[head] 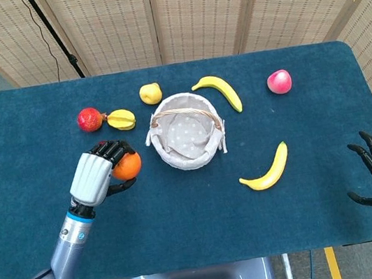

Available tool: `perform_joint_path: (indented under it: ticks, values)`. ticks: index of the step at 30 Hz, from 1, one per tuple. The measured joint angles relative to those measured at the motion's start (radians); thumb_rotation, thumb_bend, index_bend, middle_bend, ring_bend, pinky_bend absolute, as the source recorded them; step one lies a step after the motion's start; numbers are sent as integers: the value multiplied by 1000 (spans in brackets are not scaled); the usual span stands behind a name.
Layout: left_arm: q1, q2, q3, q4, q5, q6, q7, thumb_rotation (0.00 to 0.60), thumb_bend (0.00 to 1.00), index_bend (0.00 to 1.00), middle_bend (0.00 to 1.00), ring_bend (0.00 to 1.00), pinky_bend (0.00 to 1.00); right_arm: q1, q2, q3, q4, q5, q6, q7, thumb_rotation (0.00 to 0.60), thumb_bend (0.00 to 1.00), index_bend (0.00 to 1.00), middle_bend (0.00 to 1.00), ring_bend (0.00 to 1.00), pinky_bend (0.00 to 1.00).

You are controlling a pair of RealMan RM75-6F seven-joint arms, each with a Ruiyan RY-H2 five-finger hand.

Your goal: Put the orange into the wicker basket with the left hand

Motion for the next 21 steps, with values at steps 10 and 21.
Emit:
perform_joint_path:
  ticks: [10, 21]
  values:
    - [-107, -46, -61, 109, -119, -139, 1, 600, 101, 721, 625, 569, 562, -3, 6, 3, 4, 1, 5, 19, 600, 0, 154, 0, 0, 0]
    - [-256, -176, -87, 301, -187, -272, -63, 600, 101, 721, 625, 569, 562, -4, 11, 4, 10, -2, 7, 40, 600, 0, 154, 0, 0, 0]
